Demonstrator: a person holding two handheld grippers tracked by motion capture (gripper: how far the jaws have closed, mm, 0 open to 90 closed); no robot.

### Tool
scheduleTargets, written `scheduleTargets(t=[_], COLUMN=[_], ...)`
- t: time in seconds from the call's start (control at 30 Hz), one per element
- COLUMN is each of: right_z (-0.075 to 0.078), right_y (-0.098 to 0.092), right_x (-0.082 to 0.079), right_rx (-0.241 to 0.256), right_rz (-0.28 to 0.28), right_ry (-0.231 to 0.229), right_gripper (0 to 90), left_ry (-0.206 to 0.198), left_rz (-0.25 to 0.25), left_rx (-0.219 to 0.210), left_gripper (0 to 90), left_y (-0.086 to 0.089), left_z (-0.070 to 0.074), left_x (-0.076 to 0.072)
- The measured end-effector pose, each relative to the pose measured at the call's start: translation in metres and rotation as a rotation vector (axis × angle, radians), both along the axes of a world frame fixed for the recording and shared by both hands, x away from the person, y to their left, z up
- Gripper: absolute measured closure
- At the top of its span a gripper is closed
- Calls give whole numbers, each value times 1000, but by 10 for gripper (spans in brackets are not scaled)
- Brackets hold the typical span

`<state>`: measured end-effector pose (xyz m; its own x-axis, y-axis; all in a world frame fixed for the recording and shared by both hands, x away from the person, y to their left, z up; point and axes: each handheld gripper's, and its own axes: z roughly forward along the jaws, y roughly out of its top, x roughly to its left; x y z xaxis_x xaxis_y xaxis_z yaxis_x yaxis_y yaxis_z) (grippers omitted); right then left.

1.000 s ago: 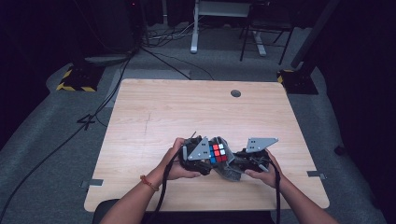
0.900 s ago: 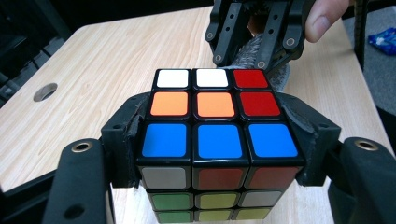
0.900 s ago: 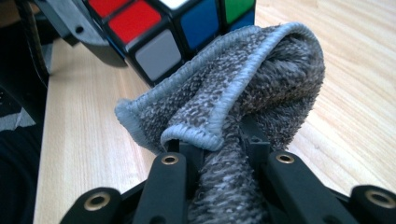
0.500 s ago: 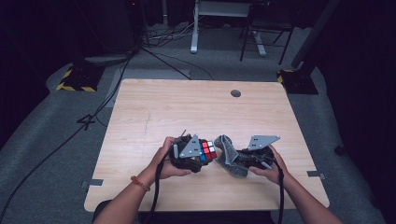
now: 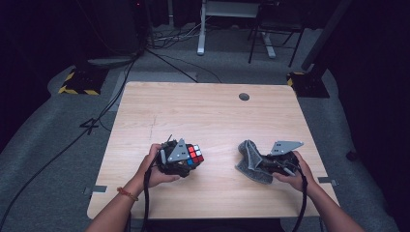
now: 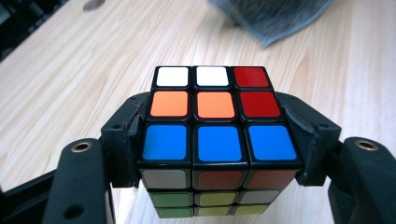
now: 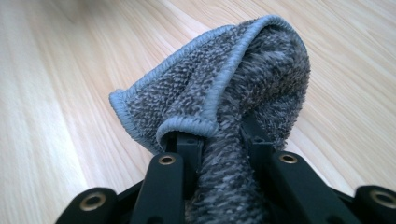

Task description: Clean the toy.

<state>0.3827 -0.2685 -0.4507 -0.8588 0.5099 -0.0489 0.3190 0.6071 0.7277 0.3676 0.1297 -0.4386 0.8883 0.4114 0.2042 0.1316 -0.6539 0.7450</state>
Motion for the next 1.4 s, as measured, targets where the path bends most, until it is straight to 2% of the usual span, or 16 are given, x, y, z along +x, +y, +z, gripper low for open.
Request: scheduleTargets(t=[0.13, 0.3, 0.6, 0.83, 0.97, 1.23, 1.4], right_z=[-7, -16, -30, -35, -36, -23, -16], right_y=[-18, -37, -51, -53, -54, -56, -59], right_x=[0, -1, -3, -1, 0, -5, -9], right_rx=[-1, -2, 6, 15, 20, 31, 27], right_rz=[-47, -87, -117, -135, -141, -133, -129], right_ry=[7, 18, 25, 41, 55, 29, 8], right_gripper=[727, 715, 645, 553, 478, 371, 315], left_ry=[44, 109, 165, 180, 169, 175, 144], left_rz=[24, 20, 27, 49, 58, 77, 110], left_rx=[5, -29, -16, -12, -2, 24, 20], left_gripper=[332, 331, 329, 306, 273, 203, 182], left_y=[10, 19, 28, 33, 34, 41, 49], left_z=[-9, -18, -33, -38, -34, -29, -25], left_x=[5, 7, 5, 2, -1, -9, -14])
